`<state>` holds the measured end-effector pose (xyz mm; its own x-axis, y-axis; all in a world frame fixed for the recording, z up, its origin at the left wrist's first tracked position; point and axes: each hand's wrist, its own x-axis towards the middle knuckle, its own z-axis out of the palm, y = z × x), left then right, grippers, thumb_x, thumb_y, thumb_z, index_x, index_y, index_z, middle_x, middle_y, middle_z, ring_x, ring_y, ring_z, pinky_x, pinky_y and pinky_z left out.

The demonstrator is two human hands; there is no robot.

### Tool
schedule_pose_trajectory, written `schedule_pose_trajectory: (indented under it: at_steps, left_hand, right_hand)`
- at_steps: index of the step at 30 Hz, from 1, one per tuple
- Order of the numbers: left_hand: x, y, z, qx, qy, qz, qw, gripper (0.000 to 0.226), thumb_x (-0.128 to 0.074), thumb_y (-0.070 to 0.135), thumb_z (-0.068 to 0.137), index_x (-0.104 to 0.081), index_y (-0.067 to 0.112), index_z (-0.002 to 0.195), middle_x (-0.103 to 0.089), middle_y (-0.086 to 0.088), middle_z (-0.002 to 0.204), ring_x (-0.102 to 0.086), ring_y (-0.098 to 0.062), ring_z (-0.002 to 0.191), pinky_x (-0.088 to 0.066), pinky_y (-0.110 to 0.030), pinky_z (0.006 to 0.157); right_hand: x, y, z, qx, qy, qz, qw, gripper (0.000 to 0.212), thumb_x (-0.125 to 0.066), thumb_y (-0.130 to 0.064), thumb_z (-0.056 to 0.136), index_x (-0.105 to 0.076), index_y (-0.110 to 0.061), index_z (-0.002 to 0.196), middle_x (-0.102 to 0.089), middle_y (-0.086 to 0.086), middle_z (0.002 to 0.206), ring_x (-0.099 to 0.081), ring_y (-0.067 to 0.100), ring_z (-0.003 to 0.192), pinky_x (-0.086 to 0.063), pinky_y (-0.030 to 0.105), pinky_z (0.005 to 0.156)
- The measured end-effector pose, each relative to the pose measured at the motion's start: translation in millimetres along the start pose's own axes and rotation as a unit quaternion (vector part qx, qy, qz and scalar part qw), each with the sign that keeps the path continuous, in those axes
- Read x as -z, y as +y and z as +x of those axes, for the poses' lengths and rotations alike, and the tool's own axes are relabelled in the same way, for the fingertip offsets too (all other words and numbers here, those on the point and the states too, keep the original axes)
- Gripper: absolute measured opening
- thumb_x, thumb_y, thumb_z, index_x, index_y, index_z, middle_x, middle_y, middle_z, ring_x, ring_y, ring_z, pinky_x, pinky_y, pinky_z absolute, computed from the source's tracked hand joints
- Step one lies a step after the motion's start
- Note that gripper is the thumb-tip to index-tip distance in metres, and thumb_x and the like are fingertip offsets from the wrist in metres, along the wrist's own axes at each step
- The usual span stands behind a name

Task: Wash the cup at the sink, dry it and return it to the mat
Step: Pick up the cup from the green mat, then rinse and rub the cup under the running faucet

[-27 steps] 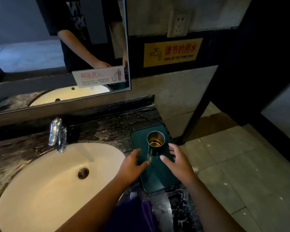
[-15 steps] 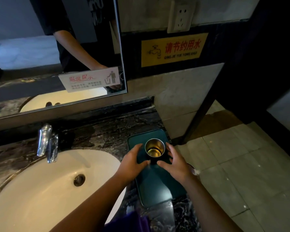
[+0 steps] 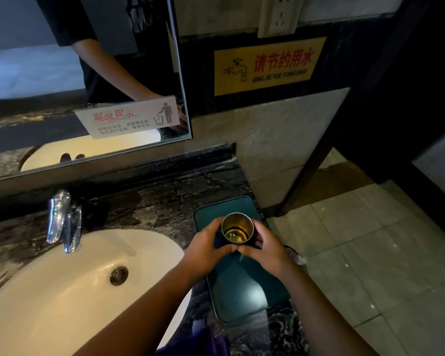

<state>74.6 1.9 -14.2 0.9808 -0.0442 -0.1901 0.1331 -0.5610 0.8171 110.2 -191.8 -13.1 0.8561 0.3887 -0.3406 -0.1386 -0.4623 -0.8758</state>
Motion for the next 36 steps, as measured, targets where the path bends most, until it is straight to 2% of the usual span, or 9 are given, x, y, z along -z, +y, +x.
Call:
schedule_pose_trajectory:
  at_steps: [5, 8, 13, 17, 22, 24, 29, 33, 36]
  left_hand:
    - [7.4, 1.5, -16.5, -0.012, 0.004, -0.002, 1.000, 0.061, -0.080, 0.040, 0.084, -0.044, 0.045, 0.133, -0.059, 0.023, 0.127, -0.057, 0.003, 0.119, -0.044, -0.012, 0.098]
    - [14.8, 1.4, -36.3, -0.009, 0.026, -0.014, 1.000, 0.060, -0.081, 0.040, 0.083, -0.047, 0.048, 0.131, -0.061, 0.024, 0.127, -0.058, 0.005, 0.119, -0.051, -0.024, 0.101]
    - [35.1, 1.1, -82.3, 0.008, 0.072, -0.041, 0.997, 0.054, -0.079, 0.040, 0.084, -0.045, 0.065, 0.118, -0.057, 0.050, 0.110, -0.052, 0.025, 0.108, -0.047, -0.011, 0.089]
    - [52.8, 3.3, -121.8, 0.020, 0.101, -0.066, 0.992, 0.057, -0.077, 0.041, 0.085, -0.043, 0.056, 0.128, -0.049, 0.044, 0.118, -0.048, 0.020, 0.108, -0.051, -0.031, 0.101]
    - [75.2, -0.1, -170.7, 0.012, 0.130, -0.122, 0.984, 0.055, -0.079, 0.039, 0.085, -0.053, 0.046, 0.133, -0.060, 0.027, 0.131, -0.054, 0.004, 0.124, -0.051, -0.044, 0.107]
    - [82.4, -3.2, -187.5, 0.011, 0.144, -0.142, 0.979, 0.058, -0.079, 0.043, 0.083, -0.054, 0.042, 0.136, -0.062, 0.024, 0.132, -0.056, 0.000, 0.125, -0.052, -0.044, 0.106]
    - [98.0, -14.6, -223.3, 0.010, 0.164, -0.161, 0.973, 0.061, -0.078, 0.050, 0.080, -0.054, 0.042, 0.135, -0.063, 0.026, 0.131, -0.059, -0.002, 0.125, -0.055, -0.036, 0.102]
    - [110.9, -26.2, -246.7, 0.010, 0.182, -0.170, 0.969, 0.058, -0.078, 0.047, 0.081, -0.055, 0.040, 0.133, -0.065, 0.022, 0.130, -0.060, -0.006, 0.125, -0.055, -0.027, 0.098]
    - [123.2, -35.8, -262.7, 0.018, 0.197, -0.167, 0.966, 0.057, -0.078, 0.045, 0.082, -0.056, 0.038, 0.133, -0.065, 0.021, 0.129, -0.061, -0.007, 0.123, -0.055, -0.028, 0.098]
  right_hand:
    - [-2.1, -9.0, -11.4, -0.001, -0.001, -0.021, 1.000, 0.057, -0.075, -0.056, 0.063, -0.047, -0.082, 0.105, -0.063, -0.040, 0.113, -0.054, -0.017, 0.113, -0.043, 0.019, 0.094]
    - [-7.9, -20.4, -22.9, 0.010, -0.009, -0.032, 0.999, 0.054, -0.081, -0.042, 0.073, -0.052, -0.074, 0.106, -0.063, -0.039, 0.112, -0.053, -0.024, 0.108, -0.042, 0.017, 0.090]
    - [-31.2, -49.6, -47.6, 0.027, -0.043, -0.039, 0.998, 0.058, -0.078, -0.039, 0.077, -0.048, -0.083, 0.099, -0.049, -0.063, 0.101, -0.041, -0.039, 0.100, -0.036, 0.011, 0.083]
    - [-57.5, -69.4, -66.4, 0.046, -0.058, -0.039, 0.997, 0.051, -0.076, -0.050, 0.068, -0.051, -0.082, 0.097, -0.059, -0.052, 0.103, -0.050, -0.028, 0.104, -0.038, 0.010, 0.083]
    - [-86.6, -94.3, -90.2, 0.077, -0.088, -0.046, 0.992, 0.049, -0.075, -0.053, 0.070, -0.051, -0.079, 0.104, -0.060, -0.050, 0.108, -0.052, -0.027, 0.106, -0.045, 0.001, 0.075]
    - [-97.7, -103.0, -97.9, 0.087, -0.096, -0.052, 0.990, 0.049, -0.076, -0.051, 0.074, -0.052, -0.076, 0.108, -0.060, -0.048, 0.112, -0.054, -0.024, 0.107, -0.048, 0.004, 0.076]
    - [-126.1, -112.9, -105.9, 0.101, -0.115, -0.054, 0.987, 0.051, -0.077, -0.050, 0.074, -0.056, -0.065, 0.118, -0.068, -0.026, 0.121, -0.061, -0.008, 0.114, -0.053, 0.033, 0.100]
    - [-148.8, -125.2, -110.5, 0.112, -0.141, -0.071, 0.981, 0.056, -0.075, -0.055, 0.074, -0.055, -0.057, 0.126, -0.065, -0.019, 0.128, -0.059, -0.001, 0.118, -0.053, 0.036, 0.100]
    - [-167.4, -136.2, -113.9, 0.118, -0.155, -0.075, 0.978, 0.051, -0.073, -0.056, 0.072, -0.055, -0.062, 0.120, -0.063, -0.026, 0.122, -0.058, -0.010, 0.112, -0.051, 0.026, 0.092]
